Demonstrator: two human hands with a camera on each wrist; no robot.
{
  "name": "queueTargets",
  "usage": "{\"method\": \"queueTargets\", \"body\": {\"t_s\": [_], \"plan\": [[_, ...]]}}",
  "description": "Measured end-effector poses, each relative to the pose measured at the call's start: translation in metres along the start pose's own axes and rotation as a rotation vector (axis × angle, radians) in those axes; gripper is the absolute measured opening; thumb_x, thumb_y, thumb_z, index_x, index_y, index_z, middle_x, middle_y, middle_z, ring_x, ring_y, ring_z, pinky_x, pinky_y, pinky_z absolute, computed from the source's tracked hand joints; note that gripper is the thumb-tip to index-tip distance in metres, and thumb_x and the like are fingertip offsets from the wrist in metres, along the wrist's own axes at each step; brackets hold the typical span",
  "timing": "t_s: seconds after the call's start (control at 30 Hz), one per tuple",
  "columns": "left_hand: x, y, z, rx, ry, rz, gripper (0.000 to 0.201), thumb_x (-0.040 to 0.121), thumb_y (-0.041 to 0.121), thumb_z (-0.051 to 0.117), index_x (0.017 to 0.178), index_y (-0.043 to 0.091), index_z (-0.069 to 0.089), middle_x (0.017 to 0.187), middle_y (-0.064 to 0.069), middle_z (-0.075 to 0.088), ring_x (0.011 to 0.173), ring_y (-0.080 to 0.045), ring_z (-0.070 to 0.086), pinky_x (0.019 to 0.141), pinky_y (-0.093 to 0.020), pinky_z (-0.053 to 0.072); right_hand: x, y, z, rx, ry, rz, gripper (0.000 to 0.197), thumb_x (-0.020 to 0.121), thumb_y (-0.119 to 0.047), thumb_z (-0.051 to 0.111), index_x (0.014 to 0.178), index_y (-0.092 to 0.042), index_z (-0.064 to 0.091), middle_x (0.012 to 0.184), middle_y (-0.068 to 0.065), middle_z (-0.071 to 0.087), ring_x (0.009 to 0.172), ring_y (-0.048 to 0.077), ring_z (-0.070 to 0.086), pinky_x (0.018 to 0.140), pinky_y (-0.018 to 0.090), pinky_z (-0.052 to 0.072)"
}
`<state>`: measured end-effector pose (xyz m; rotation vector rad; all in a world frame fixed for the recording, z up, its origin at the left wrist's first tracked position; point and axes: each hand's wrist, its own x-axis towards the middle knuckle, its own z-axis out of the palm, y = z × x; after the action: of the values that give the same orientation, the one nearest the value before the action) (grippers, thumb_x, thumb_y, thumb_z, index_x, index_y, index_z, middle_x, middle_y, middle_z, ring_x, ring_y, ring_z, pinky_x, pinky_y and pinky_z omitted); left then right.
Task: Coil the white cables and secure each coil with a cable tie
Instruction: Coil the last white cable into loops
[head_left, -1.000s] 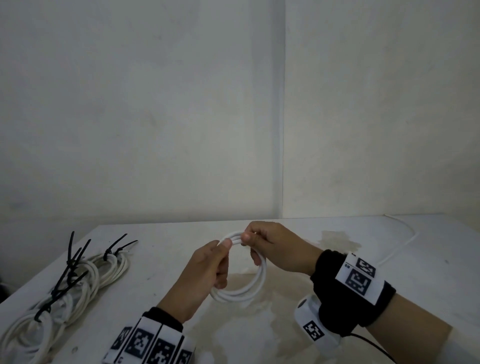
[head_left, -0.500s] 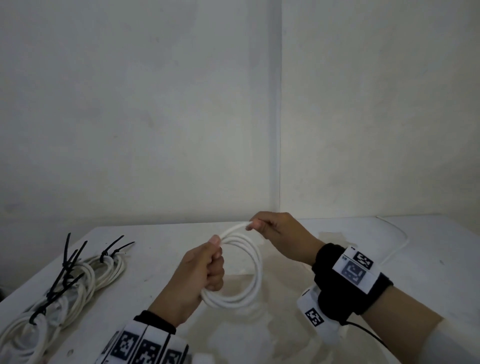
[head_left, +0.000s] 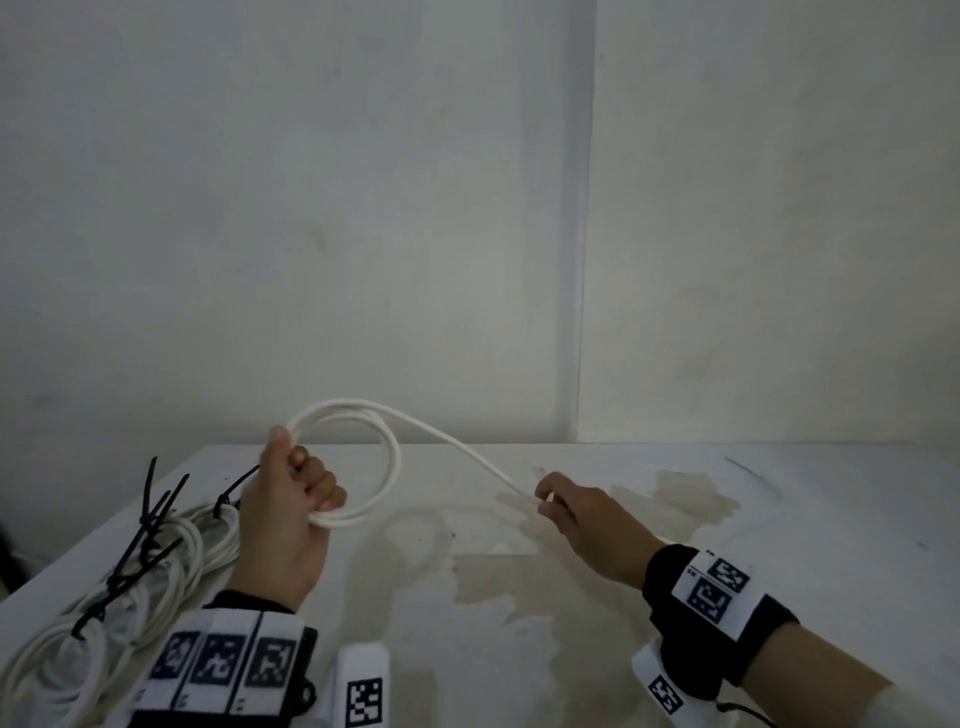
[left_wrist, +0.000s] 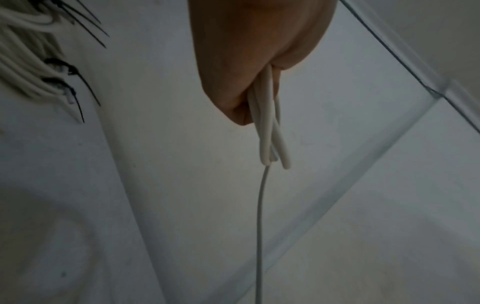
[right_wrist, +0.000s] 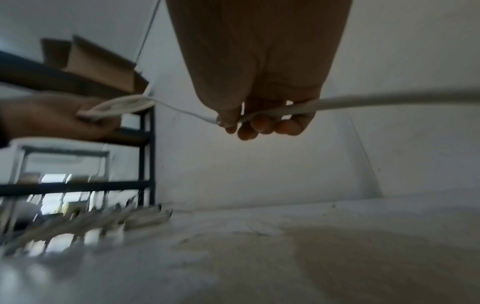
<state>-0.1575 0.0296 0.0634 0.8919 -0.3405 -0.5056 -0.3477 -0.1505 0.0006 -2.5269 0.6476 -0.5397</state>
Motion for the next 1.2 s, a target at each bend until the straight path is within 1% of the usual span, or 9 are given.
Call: {"method": "queueTargets", "body": {"t_s": [0.07,0.13,0.2,0.4,0.6,0.77,0.9,1.0,1.2], "plan": [[0.006,0.003,-0.005,0.017,0.036,0.029,0.039,0.098,0.037,0.035,0.063,0.02,0.03,0.039,0.01,0.025,0.031,-0.005,0.022,0.034,-0.014,0.022,-0.004,-0.002,0.005,-0.241,0.022,-0.1,0.026,0.1,-0.022,0.033,0.114,-0.016,0.054,0.095,-0.001,0.059,0.081,0.02,0.057,0.073,0.029,0.044],[0.009,-0.001,-0.005,0.089,0.047,0.062,0.039,0.099,0.036,0.035,0.064,0.02,0.031,0.039,0.01,0.025,0.032,-0.005,0.021,0.034,-0.015,0.023,-0.007,-0.005,0.015,-0.448,0.133,-0.296,0.03,0.092,-0.022,0.037,0.095,-0.017,0.067,0.078,-0.001,0.063,0.065,0.017,0.063,0.053,0.024,0.047],[0.009,-0.01,-0.002,0.193,0.059,0.11,0.04,0.099,0.035,0.035,0.063,0.019,0.03,0.039,0.011,0.026,0.033,-0.005,0.021,0.036,-0.017,0.024,-0.01,-0.012,0.022,-0.548,0.218,-0.449,0.03,0.082,-0.028,0.039,0.075,-0.022,0.068,0.06,-0.007,0.058,0.047,0.011,0.056,0.038,0.018,0.037],[0.003,-0.033,0.012,0.489,0.053,0.217,0.042,0.098,0.032,0.037,0.06,0.016,0.031,0.04,0.009,0.034,0.037,-0.005,0.029,0.048,-0.027,0.023,-0.02,-0.056,0.022,-0.596,0.263,-0.733,0.025,0.087,-0.027,0.044,0.075,-0.022,0.065,0.064,-0.007,0.055,0.053,0.012,0.051,0.045,0.021,0.033],[-0.018,-0.056,0.024,0.673,-0.129,0.162,0.038,0.097,0.031,0.038,0.064,0.013,0.037,0.057,-0.002,0.036,0.053,-0.014,0.034,0.051,-0.028,0.032,-0.021,-0.092,0.011,-0.454,0.319,-0.828,0.02,0.086,-0.024,0.048,0.076,-0.016,0.064,0.067,-0.002,0.058,0.054,0.015,0.051,0.047,0.023,0.033],[-0.032,-0.063,0.024,0.635,-0.342,0.054,0.035,0.099,0.027,0.035,0.078,0.005,0.052,0.071,-0.012,0.047,0.069,-0.019,0.047,0.063,-0.03,0.041,-0.01,-0.092,-0.004,-0.282,0.381,-0.723,0.006,0.072,-0.009,0.065,0.075,-0.014,0.065,0.068,-0.002,0.062,0.059,0.015,0.054,0.05,0.023,0.041],[-0.047,-0.06,0.036,0.599,-0.368,-0.059,0.053,0.099,0.033,0.031,0.054,0.016,0.052,0.045,0.003,0.044,0.044,-0.008,0.039,0.053,-0.026,0.032,-0.004,-0.085,-0.013,-0.06,0.288,-0.519,0.025,0.086,-0.027,0.046,0.08,-0.012,0.065,0.072,0.0,0.066,0.068,0.011,0.052,0.06,0.021,0.04],[-0.053,-0.061,0.042,0.627,-0.387,-0.083,0.066,0.1,0.036,0.026,0.039,0.018,0.045,0.038,0.001,0.04,0.039,-0.01,0.035,0.05,-0.025,0.029,-0.001,-0.082,-0.02,-0.023,0.264,-0.473,0.027,0.087,-0.032,0.049,0.082,-0.01,0.064,0.072,0.0,0.065,0.073,0.011,0.047,0.058,0.019,0.036],[-0.057,-0.055,0.044,0.581,-0.472,-0.154,0.058,0.082,0.061,0.022,0.061,0.011,0.043,0.042,0.004,0.03,0.038,-0.008,0.025,0.041,-0.018,0.026,0.001,-0.076,-0.032,0.155,0.223,-0.359,0.019,0.082,-0.024,0.069,0.079,-0.01,0.056,0.057,-0.012,0.045,0.052,0.006,0.043,0.051,0.013,0.03]]}}
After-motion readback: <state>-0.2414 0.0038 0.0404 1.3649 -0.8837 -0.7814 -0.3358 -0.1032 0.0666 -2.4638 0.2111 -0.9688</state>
